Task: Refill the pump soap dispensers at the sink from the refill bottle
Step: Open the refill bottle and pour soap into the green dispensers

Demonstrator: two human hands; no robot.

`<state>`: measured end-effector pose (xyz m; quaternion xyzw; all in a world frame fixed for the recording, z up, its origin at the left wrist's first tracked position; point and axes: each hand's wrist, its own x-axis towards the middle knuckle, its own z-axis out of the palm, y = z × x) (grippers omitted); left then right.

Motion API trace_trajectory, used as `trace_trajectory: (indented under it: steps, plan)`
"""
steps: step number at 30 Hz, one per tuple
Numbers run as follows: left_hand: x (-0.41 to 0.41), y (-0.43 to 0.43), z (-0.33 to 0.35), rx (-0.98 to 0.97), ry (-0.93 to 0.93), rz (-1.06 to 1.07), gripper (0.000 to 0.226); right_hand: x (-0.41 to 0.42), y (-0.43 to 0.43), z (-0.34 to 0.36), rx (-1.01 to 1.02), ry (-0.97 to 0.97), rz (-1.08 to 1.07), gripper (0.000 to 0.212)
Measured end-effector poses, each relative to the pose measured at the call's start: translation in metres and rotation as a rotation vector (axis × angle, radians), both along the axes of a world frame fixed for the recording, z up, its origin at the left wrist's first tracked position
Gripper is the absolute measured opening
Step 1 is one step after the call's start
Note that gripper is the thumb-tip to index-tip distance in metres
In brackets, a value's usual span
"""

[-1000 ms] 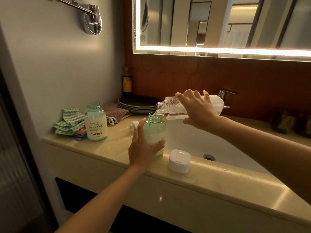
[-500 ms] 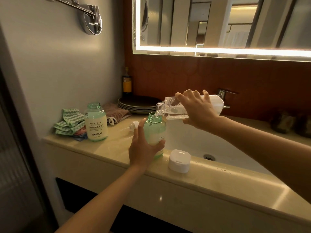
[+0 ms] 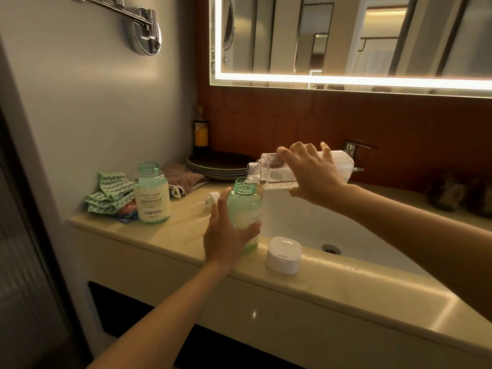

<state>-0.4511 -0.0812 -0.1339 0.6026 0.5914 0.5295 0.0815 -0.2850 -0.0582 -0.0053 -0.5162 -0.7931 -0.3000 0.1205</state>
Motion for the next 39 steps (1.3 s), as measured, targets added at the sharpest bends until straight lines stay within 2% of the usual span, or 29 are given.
trace_trajectory:
  steps: [39]
  plan:
    - [0.0006,-0.0009,0.0019,-0.010,-0.003,0.007,0.092,0.0008,0.0027,-0.0015,0.009,0.000,-0.007,0.078]
